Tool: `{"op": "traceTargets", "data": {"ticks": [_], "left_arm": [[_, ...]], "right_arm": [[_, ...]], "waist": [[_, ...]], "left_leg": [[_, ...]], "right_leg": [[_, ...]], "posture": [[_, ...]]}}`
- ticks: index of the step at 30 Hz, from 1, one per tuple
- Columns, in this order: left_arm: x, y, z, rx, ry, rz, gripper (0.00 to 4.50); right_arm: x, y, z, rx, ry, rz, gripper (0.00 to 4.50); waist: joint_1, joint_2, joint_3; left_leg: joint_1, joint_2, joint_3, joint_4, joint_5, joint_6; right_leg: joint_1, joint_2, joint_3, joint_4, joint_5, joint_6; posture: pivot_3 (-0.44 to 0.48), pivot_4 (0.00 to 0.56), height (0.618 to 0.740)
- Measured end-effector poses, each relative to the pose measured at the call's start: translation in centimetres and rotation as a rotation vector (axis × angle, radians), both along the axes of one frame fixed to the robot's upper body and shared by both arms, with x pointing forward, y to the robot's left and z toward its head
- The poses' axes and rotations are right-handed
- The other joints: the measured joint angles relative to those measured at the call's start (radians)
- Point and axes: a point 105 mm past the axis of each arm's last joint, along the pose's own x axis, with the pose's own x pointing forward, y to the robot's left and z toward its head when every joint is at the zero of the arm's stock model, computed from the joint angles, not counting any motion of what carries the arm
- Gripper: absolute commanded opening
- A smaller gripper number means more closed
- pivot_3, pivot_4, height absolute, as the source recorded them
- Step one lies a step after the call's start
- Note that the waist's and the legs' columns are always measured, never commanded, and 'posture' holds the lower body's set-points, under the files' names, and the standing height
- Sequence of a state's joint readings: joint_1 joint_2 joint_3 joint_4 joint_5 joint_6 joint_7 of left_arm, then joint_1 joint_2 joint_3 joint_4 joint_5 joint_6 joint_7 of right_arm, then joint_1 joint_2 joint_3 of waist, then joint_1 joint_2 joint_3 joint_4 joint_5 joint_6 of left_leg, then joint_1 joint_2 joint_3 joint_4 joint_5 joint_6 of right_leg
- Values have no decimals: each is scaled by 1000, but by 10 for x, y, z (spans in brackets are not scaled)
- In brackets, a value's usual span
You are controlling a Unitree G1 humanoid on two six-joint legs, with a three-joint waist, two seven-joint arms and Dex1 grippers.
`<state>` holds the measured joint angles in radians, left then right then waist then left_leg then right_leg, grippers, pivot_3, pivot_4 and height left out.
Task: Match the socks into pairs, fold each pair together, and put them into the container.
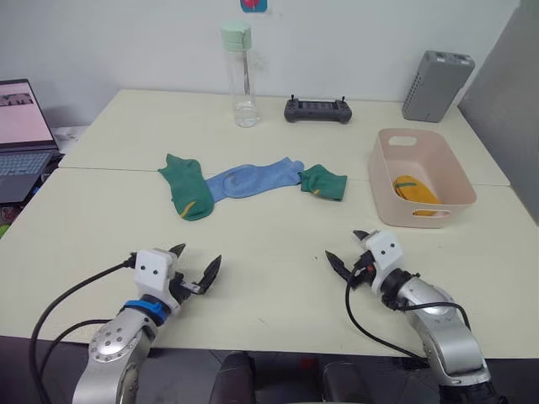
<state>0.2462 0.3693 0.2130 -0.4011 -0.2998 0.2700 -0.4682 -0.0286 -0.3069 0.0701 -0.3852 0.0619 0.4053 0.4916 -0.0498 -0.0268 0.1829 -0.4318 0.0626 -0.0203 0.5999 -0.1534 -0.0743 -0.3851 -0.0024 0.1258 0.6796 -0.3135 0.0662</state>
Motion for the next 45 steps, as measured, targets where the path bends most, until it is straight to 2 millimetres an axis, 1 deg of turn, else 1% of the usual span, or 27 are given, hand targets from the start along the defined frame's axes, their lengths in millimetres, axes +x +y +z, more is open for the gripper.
{"op": "traceTargets", "data": {"ticks": [2, 5, 8, 10, 12, 15, 17, 21, 23, 24, 26, 28, 30, 33, 36, 40, 42, 45], "left_arm": [[7, -2, 5, -1, -23, -7, 4500], [24, -9, 19, 5, -80, -27, 4500], [41, -20, 33, 5, -132, -55, 4500], [50, -29, 43, -10, -165, -81, 4500], [54, -40, 53, -15, -194, -128, 4500], [56, -52, 62, -16, -216, -198, 4500], [54, -62, 65, -13, -212, -265, 4500], [43, -88, 84, -25, -245, -409, 4500], [39, -95, 89, -31, -251, -447, 4500], [38, -97, 90, -33, -248, -454, 4500], [38, -98, 89, -39, -237, -459, 4500], [39, -98, 89, -42, -236, -450, 4500], [40, -97, 90, -46, -238, -438, 4500], [40, -97, 90, -46, -240, -435, 4500], [41, -98, 93, -48, -249, -436, 4500], [42, -99, 96, -48, -260, -435, 4500], [43, -100, 96, -50, -260, -436, 4500], [45, -98, 94, -50, -250, -429, 4500]], "right_arm": [[7, 2, 9, -3, -28, 7, 4488], [20, 7, 21, -1, -55, 19, 4488], [34, 16, 29, -7, -68, 42, 4488], [50, 23, 31, -28, -68, 43, 4488], [69, 27, 32, -67, -66, 26, 4488], [90, 33, 33, -100, -66, 23, 4488], [108, 38, 31, -118, -47, 22, 4488], [130, 47, 27, -159, -21, 26, 4488], [136, 51, 26, -155, -19, 21, 4488], [139, 51, 24, -152, -18, 15, 4123], [141, 48, 22, -151, -15, 0, 3640], [143, 44, 22, -143, -15, -12, 2975], [145, 38, 23, -135, -16, -27, 2228], [145, 35, 23, -135, -11, -18, 1081], [146, 30, 26, -110, -8, -35, 44], [146, 27, 34, -74, -20, -40, 44], [146, 28, 43, -44, -34, -32, 44], [141, 32, 65, 72, -27, 3, 44]], "waist": [[0, -1, -1], [0, -2, -1], [-2, -3, -2], [-6, -4, -2], [-8, -4, -2], [-11, -4, -2], [-11, -4, -2], [-10, -4, -2], [-11, -4, -2], [-10, -4, -2], [-9, -4, -2], [-9, -4, -2], [-10, -4, -2], [-12, -4, -2], [-12, -4, -2], [-12, -4, -2], [-12, -4, -2], [-12, -3, -2]], "left_leg": [[0, 0, 0, 0, 0, 1], [0, 0, 0, 0, 1, 1], [0, 0, 0, 1, 1, 1], [0, 0, 0, 2, 1, 2], [-1, 0, -1, 3, 1, 2], [-2, 0, -2, -1, 1, 2], [-2, 1, -2, -4, 1, 2], [-4, 1, -3, -7, 1, 2], [-4, 1, -3, -7, 1, 2], [-4, 1, -3, -7, 1, 2], [-4, 1, -3, -7, 1, 2], [-4, 1, -3, -6, 1, 2], [-3, 1, -3, -6, 1, 2], [-3, 1, -3, -6, 1, 2], [-3, 1, -3, -5, 1, 2], [-3, 1, -3, -6, 1, 2], [-3, 1, -3, -6, 1, 2], [-3, 2, -3, -6, 1, 2]], "right_leg": [[0, 0, 0, 0, 1, -1], [0, 0, -1, 0, 1, -1], [2, 1, -1, 1, 5, 2], [5, 2, -1, 1, 7, -1], [4, 3, 0, 1, 11, 2], [4, 4, 0, 0, 10, 1], [2, 5, 0, 0, 9, 1], [0, 5, -1, 0, 8, -1], [0, 5, -1, 0, 8, -2], [0, 5, -1, 0, 8, -1], [0, 5, -1, 0, 8, -1], [0, 5, -1, 0, 8, -1], [1, 5, -1, 1, 8, -1], [1, 6, -1, 1, 8, -1], [1, 6, -1, 1, 8, -1], [0, 6, -1, 1, 8, -1], [0, 6, -1, 1, 8, -1], [0, 6, -1, 1, 8, -1]], "posture": [[0, 150, 740], [0, 150, 740], [0, 150, 740], [0, 150, 740], [0, 150, 740], [0, 150, 740], [0, 150, 740], [0, 150, 740], [0, 150, 740], [0, 150, 740], [0, 150, 740], [0, 150, 740], [0, 150, 740], [0, 150, 740], [0, 150, 740], [0, 150, 740], [0, 150, 740], [0, 150, 740]]}}
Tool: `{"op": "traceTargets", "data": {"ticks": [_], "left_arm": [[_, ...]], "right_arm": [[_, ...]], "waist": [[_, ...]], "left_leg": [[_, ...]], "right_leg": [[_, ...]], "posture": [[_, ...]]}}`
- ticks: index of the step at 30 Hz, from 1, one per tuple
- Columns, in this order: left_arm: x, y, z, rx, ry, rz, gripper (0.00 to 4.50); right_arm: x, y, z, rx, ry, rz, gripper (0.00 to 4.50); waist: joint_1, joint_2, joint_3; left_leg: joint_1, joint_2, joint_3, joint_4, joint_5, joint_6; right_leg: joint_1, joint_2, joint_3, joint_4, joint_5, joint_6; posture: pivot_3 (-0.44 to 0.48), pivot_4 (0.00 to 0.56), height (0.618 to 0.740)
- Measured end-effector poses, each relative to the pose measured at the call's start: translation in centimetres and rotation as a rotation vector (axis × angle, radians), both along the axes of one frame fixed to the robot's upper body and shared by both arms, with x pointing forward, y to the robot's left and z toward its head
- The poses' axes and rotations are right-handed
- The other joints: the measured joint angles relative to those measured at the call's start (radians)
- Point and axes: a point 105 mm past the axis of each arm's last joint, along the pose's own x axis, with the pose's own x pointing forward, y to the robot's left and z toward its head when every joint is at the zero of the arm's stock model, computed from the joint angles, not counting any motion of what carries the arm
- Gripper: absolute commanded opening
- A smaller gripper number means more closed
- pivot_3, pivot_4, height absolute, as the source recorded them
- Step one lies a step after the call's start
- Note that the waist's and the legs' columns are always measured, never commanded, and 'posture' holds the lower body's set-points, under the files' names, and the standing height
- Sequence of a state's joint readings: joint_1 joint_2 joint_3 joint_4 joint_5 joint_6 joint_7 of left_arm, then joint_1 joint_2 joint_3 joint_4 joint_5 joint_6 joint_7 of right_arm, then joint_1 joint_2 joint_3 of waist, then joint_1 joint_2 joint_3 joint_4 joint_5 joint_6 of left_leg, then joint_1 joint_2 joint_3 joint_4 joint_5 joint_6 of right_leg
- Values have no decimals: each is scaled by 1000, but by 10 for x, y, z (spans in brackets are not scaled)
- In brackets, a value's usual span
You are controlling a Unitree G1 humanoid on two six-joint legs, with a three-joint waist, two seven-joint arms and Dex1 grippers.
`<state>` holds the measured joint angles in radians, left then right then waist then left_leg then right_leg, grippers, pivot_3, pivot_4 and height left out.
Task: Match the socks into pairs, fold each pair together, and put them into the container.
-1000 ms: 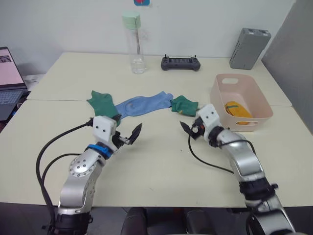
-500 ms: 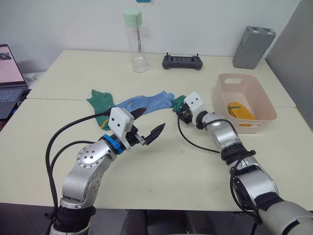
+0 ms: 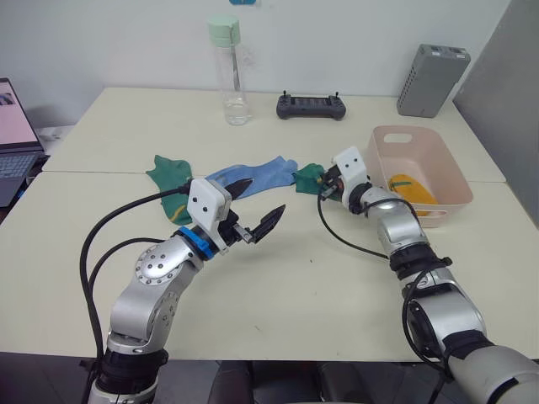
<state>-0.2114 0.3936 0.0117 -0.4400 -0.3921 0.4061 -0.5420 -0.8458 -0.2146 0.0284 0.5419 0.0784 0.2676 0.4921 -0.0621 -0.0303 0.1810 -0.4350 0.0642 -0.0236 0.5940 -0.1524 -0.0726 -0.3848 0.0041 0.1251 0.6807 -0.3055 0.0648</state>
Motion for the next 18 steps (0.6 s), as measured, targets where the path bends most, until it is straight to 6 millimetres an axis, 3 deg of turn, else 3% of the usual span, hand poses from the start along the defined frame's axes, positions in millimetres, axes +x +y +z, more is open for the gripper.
{"op": "traceTargets", "data": {"ticks": [5, 9, 11, 18], "left_arm": [[4, 11, -2, 21, 5, 31, 4500], [11, 34, 0, 41, -5, 86, 4500], [12, 36, 0, 43, -8, 87, 4500], [14, 35, 8, 23, -23, 73, 4500]], "right_arm": [[-13, 8, 46, 197, -10, 79, 44], [-34, 20, 112, 334, -59, 209, 44], [-48, 30, 135, 375, -77, 290, 44], [-78, 61, 141, 488, 60, 482, 44]], "waist": [[1, 0, 0], [-1, 2, 1], [0, 1, 1], [2, 1, 1]], "left_leg": [[0, 1, 0, 0, 0, 0], [0, 1, 0, 0, 0, 0], [0, 1, -1, 0, 0, 0], [-2, 1, 0, -1, 0, 0]], "right_leg": [[0, 1, 0, 0, 0, 0], [-1, 1, 0, 1, 0, -1], [-1, 1, -1, 0, -1, -1], [-2, 1, 0, 0, -1, -1]], "posture": [[0, 150, 740], [0, 150, 740], [0, 150, 740], [0, 150, 740]]}}
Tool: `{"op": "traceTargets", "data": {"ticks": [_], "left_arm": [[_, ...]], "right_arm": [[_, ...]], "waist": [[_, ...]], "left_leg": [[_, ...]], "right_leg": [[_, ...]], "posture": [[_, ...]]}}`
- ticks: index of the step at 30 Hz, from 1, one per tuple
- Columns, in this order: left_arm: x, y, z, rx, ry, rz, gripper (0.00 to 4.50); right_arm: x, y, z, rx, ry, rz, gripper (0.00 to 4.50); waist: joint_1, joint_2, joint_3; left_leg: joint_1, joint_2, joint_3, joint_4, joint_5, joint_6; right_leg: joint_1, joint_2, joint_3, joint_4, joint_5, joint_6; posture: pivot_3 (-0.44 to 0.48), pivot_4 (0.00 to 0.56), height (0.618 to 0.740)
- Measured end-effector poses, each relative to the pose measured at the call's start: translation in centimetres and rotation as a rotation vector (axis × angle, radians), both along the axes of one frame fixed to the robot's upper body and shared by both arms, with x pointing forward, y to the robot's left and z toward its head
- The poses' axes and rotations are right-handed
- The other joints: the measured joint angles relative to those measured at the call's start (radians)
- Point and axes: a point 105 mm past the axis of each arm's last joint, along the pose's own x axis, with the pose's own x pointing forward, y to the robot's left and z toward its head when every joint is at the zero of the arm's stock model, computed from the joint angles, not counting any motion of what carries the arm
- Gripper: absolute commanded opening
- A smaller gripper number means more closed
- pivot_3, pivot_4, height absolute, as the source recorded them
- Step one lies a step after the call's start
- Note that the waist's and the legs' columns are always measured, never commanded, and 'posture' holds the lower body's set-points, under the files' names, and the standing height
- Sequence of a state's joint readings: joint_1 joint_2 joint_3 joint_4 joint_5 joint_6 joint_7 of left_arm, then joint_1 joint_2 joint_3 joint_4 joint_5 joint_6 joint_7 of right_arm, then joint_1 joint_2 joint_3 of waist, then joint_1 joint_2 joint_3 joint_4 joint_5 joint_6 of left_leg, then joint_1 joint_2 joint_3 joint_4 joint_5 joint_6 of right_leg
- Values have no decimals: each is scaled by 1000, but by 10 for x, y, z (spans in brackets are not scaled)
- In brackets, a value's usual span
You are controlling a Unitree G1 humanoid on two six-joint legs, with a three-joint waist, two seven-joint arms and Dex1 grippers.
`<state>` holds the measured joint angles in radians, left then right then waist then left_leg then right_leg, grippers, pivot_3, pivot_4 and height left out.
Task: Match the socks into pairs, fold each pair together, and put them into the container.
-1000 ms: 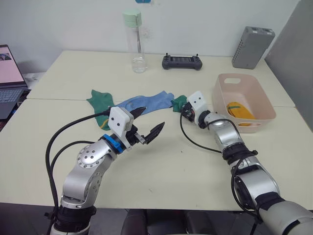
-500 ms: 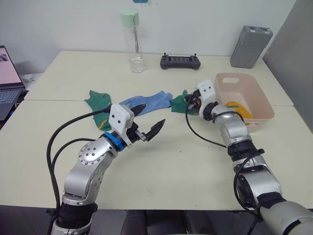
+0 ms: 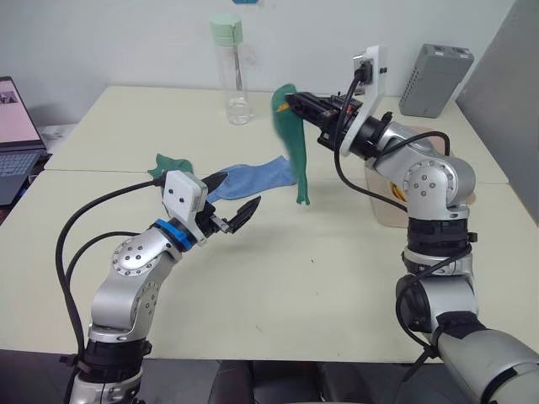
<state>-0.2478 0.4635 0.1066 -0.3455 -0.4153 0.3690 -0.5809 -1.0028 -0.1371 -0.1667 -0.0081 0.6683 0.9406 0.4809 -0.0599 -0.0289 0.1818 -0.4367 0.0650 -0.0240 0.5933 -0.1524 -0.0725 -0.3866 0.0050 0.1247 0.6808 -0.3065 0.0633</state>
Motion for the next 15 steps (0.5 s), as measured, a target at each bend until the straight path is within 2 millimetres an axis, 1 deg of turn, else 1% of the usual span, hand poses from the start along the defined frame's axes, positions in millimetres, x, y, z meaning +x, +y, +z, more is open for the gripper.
{"op": "traceTargets", "data": {"ticks": [1, 3, 4, 5, 6, 8, 10, 11, 12, 14, 15], "left_arm": [[0, 0, 0, -7, 4, -3, 4500], [-2, 4, -3, -11, 28, -1, 4500], [-3, 6, -6, -4, 48, -3, 4500], [-5, 7, -9, -2, 63, -11, 4500], [-7, 9, -12, 5, 81, -13, 4500], [-8, 13, -16, 19, 103, -9, 4500], [-9, 20, -17, 33, 110, 8, 4500], [-10, 23, -17, 39, 112, 13, 4500], [-10, 24, -17, 42, 112, 18, 4500], [-11, 25, -20, 45, 124, 19, 4500], [-11, 25, -21, 45, 128, 20, 4500]], "right_arm": [[-3, 2, 1, 8, 5, 15, 44], [-14, 12, 1, 43, 35, 82, 44], [-20, 18, -2, 60, 59, 123, 44], [-22, 20, -6, 71, 87, 137, 44], [-20, 20, -13, 82, 122, 128, 44], [-10, 12, -29, 105, 204, 64, 44], [2, 0, -56, 94, 295, -17, 44], [6, -9, -73, 66, 331, -67, 44], [12, -23, -97, 26, 386, -134, 44], [18, -47, -135, -30, 478, -239, 44], [19, -52, -143, -41, 496, -258, 44]], "waist": [[0, 0, 0], [-2, 0, 0], [-5, 0, 0], [-6, 0, 0], [-8, 0, 0], [-10, 0, 0], [-8, 0, 0], [-6, -1, 0], [-3, -1, -1], [-1, -1, 0], [-2, -1, 0]], "left_leg": [[0, 0, 0, 0, 0, 0], [0, 1, 0, 0, 0, 0], [0, 1, 0, -1, 0, 0], [0, 1, -1, -1, 0, 0], [0, 1, 0, -1, 0, 0], [0, 1, -1, -1, 0, 0], [0, 1, 0, 0, 0, 0], [0, 1, 0, 0, 0, 0], [0, 0, 0, 0, 0, 0], [-1, 0, 1, 0, 0, 0], [-1, 0, 1, 0, 0, 0]], "right_leg": [[0, 0, 0, 0, 0, 0], [-1, 0, 0, 0, 0, 0], [-1, 1, 0, 0, 0, 0], [-1, 1, 0, 0, 0, 0], [-1, 1, 0, 0, 0, 0], [-1, 1, 0, 0, 0, 0], [-1, 1, 0, 0, 0, 0], [-1, 0, 0, -1, 0, 0], [0, 0, 0, -1, -1, 0], [-2, 0, 1, -1, -1, 0], [-2, 0, 1, -1, -1, 0]], "posture": [[0, 150, 740], [0, 150, 740], [0, 150, 740], [0, 150, 740], [0, 150, 740], [0, 150, 740], [0, 150, 740], [0, 150, 740], [0, 150, 740], [0, 150, 740], [0, 150, 740]]}}
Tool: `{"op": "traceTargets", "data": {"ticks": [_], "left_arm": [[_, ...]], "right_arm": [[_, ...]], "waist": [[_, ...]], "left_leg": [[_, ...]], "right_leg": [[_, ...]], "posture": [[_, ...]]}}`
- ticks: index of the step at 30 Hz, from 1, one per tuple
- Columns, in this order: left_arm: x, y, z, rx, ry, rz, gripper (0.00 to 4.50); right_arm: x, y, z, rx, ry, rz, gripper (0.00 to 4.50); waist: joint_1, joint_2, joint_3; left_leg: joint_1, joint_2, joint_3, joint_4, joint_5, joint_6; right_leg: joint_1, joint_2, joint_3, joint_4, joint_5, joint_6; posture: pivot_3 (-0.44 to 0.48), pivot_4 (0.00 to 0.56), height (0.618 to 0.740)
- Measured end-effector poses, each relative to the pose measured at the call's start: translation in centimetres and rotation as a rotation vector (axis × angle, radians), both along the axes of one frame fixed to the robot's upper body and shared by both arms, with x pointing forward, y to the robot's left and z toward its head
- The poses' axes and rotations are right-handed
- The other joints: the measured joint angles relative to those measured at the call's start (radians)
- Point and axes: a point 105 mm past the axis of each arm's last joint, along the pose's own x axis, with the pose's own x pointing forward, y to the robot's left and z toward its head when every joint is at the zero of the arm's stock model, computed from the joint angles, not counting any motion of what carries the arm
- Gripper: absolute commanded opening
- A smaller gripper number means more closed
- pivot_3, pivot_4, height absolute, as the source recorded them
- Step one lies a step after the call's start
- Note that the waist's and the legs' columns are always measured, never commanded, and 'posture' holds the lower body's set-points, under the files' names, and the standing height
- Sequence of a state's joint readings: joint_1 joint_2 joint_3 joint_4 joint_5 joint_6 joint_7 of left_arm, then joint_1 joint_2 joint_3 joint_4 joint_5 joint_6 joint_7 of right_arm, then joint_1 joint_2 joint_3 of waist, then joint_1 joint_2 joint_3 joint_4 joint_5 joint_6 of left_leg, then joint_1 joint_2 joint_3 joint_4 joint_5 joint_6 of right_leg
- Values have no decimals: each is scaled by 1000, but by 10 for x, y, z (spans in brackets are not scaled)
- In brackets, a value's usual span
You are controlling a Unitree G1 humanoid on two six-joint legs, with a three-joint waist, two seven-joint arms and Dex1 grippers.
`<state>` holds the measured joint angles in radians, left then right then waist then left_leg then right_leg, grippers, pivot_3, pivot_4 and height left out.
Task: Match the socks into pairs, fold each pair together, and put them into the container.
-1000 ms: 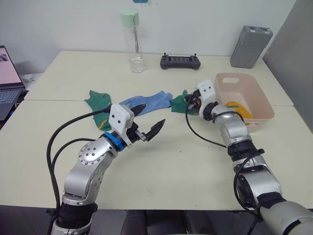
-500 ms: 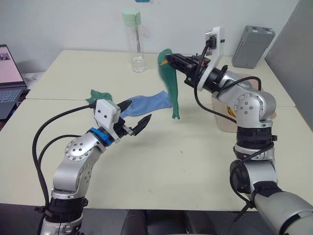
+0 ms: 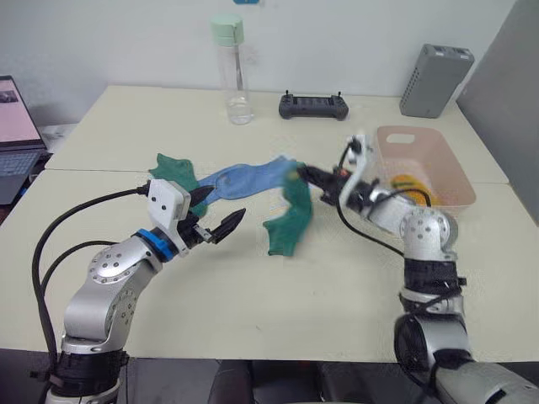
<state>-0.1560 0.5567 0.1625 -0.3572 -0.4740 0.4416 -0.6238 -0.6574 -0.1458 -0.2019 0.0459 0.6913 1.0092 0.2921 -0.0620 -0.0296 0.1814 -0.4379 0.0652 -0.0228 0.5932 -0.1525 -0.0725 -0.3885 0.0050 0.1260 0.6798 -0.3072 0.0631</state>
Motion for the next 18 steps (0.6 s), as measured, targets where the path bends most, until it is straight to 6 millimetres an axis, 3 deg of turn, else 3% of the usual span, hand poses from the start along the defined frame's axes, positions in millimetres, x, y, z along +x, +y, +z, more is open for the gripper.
{"op": "traceTargets", "data": {"ticks": [3, 10, 18], "left_arm": [[-1, -4, -3, 4, 18, -22, 4500], [-2, -26, -9, 79, 38, -141, 4500], [0, -49, -65, 208, 184, -252, 4500]], "right_arm": [[-1, -15, -21, -77, 11, -41, 44], [5, -15, -11, -145, -103, -75, 44], [5, -12, -1, -176, -178, -85, 44]], "waist": [[-9, 0, 0], [-23, 0, 0], [-21, 0, 0]], "left_leg": [[0, 1, 0, 0, 0, 0], [0, 1, -1, 0, 0, 0], [0, 1, -1, 0, 0, 0]], "right_leg": [[-1, 1, 0, 1, 0, 0], [0, 2, 0, 1, 0, 0], [0, 2, 0, 0, 0, 0]], "posture": [[0, 150, 740], [0, 150, 740], [0, 150, 740]]}}
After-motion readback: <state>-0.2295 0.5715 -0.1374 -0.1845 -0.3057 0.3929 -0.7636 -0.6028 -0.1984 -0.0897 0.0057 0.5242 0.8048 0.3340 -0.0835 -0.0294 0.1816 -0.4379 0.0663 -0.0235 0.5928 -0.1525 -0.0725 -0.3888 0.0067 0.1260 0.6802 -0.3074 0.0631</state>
